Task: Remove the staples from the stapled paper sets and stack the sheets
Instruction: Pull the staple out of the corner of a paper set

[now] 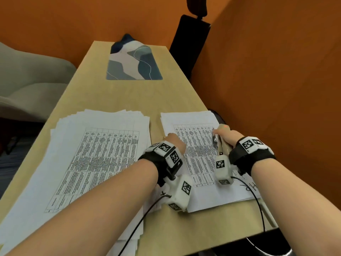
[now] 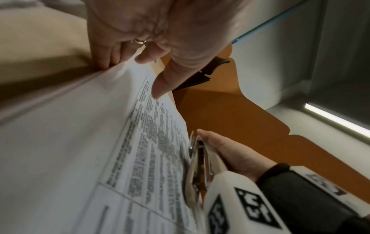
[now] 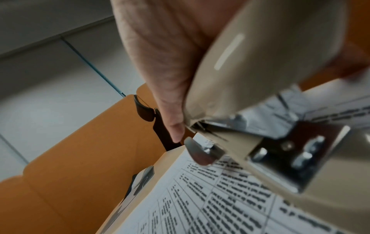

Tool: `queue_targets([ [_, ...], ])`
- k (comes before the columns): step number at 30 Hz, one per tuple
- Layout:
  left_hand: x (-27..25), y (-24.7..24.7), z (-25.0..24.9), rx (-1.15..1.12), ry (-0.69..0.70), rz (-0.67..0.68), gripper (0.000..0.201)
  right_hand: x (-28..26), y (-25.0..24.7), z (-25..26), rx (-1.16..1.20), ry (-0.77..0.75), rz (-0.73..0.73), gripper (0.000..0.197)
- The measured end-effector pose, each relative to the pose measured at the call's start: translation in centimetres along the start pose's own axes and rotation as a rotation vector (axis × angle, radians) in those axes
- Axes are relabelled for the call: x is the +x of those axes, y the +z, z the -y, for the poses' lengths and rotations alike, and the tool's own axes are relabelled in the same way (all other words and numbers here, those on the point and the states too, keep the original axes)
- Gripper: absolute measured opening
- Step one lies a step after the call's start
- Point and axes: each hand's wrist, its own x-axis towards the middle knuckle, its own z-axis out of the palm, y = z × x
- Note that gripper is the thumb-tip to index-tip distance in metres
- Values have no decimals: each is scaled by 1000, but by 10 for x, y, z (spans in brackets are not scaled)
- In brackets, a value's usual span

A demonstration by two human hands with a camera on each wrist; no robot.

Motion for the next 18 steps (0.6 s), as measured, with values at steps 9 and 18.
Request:
queue_targets([
  [9,-4,-16,-3,-166,44,-21,64,-22,-5,10,-130,-36,-22,58],
  [18,-15,-84,44,-66,47,-96,21,-54,34,63,-533,-271,23,31],
])
